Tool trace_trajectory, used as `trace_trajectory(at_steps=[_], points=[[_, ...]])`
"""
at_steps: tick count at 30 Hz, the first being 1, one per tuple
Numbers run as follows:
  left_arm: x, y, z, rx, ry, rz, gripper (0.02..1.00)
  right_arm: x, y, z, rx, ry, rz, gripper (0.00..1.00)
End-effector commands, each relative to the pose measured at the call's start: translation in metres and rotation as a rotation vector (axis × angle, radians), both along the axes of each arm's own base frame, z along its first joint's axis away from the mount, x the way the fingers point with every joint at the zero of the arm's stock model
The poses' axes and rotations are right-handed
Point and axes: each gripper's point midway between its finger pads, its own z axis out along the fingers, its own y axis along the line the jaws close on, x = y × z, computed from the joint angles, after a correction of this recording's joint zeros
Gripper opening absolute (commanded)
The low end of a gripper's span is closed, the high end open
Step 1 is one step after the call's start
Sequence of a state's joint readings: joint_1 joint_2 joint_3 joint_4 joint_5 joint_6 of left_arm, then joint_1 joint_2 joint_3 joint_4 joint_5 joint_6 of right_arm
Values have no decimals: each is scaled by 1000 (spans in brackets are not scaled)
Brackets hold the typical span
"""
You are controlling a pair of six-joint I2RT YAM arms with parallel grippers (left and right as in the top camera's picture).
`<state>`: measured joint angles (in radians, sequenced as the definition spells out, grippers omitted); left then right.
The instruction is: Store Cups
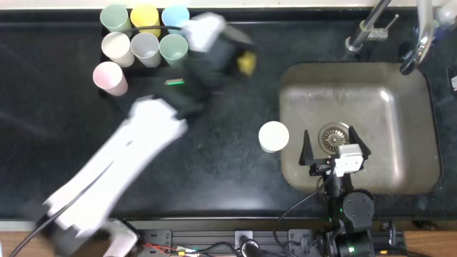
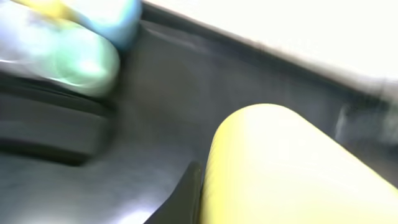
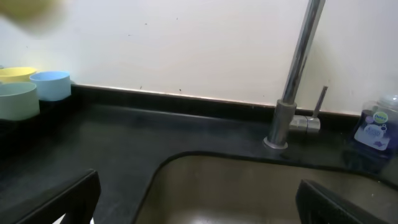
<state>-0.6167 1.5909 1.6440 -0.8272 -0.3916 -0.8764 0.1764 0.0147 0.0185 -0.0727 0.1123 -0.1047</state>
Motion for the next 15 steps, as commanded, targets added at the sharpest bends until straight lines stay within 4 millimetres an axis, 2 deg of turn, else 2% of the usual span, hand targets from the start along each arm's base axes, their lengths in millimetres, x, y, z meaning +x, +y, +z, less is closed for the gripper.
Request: trace_trajectory(at_steps=[1,4,7,10,15], points=[[-16,109,-3,-154,7,449,34,1,-3,-3,0,0,-15,998],[-32,147,-34,-273,84,614,34,1,-3,-3,0,0,-15,998],[-45,166,-73,-385,197,735,34,1,-3,-3,0,0,-15,998],[-51,173,-101,-416,279,797,34,1,-3,-3,0,0,-15,998],[-46,172,-130,-413,362,858,34,1,-3,-3,0,0,-15,998]])
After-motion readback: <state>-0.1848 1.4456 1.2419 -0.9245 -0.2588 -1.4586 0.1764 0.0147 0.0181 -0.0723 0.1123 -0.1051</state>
